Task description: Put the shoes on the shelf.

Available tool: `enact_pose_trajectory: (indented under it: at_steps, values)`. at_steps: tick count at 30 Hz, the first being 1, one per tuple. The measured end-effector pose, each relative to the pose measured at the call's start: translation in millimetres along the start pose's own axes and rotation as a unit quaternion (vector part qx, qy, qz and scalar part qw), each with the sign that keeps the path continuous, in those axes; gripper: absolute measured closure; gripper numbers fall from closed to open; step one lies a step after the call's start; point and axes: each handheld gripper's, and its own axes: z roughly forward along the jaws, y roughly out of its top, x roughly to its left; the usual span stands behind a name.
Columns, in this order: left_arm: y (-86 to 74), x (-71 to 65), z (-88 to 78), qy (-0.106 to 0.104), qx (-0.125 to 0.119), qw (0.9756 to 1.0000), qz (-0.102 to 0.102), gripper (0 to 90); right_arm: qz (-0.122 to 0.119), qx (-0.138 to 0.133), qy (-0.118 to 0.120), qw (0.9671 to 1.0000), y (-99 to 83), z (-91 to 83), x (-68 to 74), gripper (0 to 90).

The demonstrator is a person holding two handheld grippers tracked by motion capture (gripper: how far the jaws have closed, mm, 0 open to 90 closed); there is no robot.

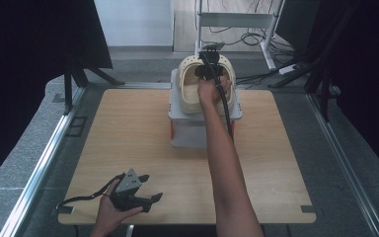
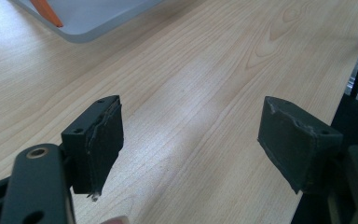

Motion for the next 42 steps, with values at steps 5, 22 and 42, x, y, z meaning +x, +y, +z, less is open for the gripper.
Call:
enact_pose_trajectory:
  at_steps: [5, 22, 42]
  values:
    - [0.0, -0.2, -0.5, -0.001, -0.001, 1.0, 0.0, 22.6, 0.0, -0.001, -0.006, 1.0, -1.9, 1.1, 3.9, 63.8]
    - [2.1, 2.6, 2.9, 0.006, 0.006, 1.0, -0.005, 22.6, -0.071, -0.019, 0.107, 0.9915, -18.0, -25.4, -25.0, 36.7]
    - [0.7, 0.7, 0.1, 0.013, 0.006, 0.9999, 0.0, 22.5, -0.187, -0.052, 0.271, 0.9428, -59.5, -73.6, -66.4, 43.9]
